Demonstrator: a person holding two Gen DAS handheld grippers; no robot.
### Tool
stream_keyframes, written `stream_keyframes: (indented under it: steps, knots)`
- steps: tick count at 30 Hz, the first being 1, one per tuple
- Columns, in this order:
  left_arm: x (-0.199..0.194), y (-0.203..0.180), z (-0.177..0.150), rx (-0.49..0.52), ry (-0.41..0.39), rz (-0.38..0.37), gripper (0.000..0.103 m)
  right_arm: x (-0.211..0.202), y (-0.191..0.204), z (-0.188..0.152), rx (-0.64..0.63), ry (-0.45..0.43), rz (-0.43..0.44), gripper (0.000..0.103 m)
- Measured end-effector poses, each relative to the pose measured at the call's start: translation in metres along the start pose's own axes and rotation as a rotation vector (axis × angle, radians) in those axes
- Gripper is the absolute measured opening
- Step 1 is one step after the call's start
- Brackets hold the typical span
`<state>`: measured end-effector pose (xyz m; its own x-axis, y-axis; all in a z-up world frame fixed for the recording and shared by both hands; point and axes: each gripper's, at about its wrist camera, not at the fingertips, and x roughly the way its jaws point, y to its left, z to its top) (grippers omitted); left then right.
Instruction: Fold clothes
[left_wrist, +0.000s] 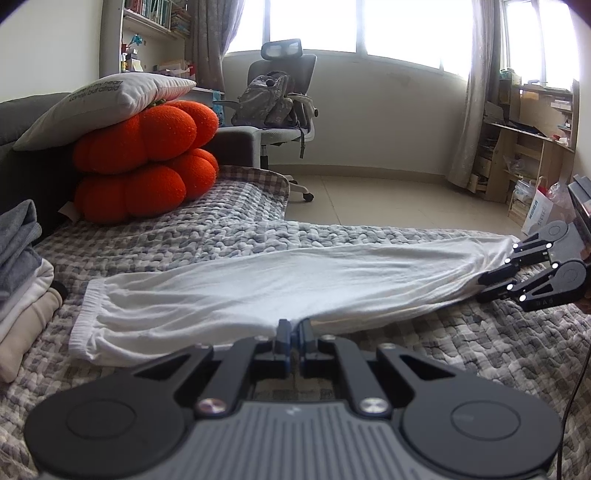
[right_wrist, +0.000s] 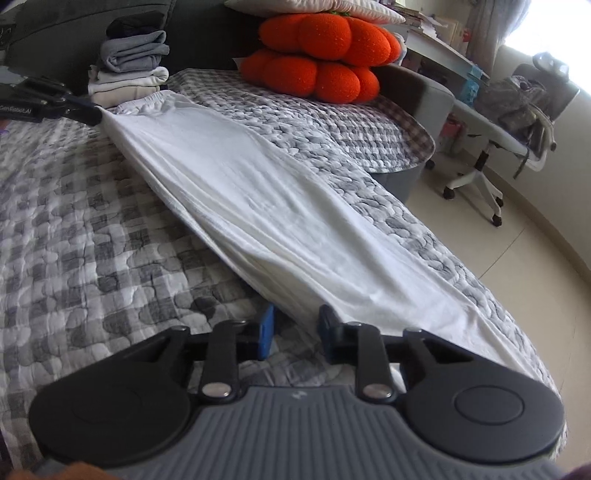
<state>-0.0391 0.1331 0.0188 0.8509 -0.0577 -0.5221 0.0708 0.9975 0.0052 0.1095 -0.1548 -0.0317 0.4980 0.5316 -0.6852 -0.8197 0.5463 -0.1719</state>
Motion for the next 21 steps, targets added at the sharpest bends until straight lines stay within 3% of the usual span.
stream_keyframes:
  steps: [5, 8, 9, 14, 17, 21]
  knots:
    - [0.000, 0.001, -0.015, 0.004, 0.039, -0.023, 0.001, -0.023, -0.004, -0.018, 0.059, 0.007, 0.012, 0.020]
    - [0.000, 0.001, -0.026, 0.005, 0.072, -0.045, 0.001, -0.034, -0.010, -0.032, 0.122, -0.014, -0.029, 0.036]
    - [0.000, 0.001, -0.028, 0.010, 0.079, -0.054, 0.001, -0.037, -0.013, -0.037, 0.147, -0.027, -0.055, 0.042]
    - [-0.010, -0.010, -0.018, 0.060, 0.056, -0.086, 0.002, -0.041, -0.037, -0.058, 0.325, -0.086, -0.214, 0.049]
    - [-0.003, -0.025, -0.001, 0.102, 0.044, -0.113, 0.006, -0.037, -0.048, -0.064, 0.396, -0.100, -0.354, 0.057]
    - [0.019, -0.053, 0.013, 0.145, 0.056, -0.198, 0.013, -0.037, -0.065, -0.072, 0.454, -0.091, -0.490, 0.057]
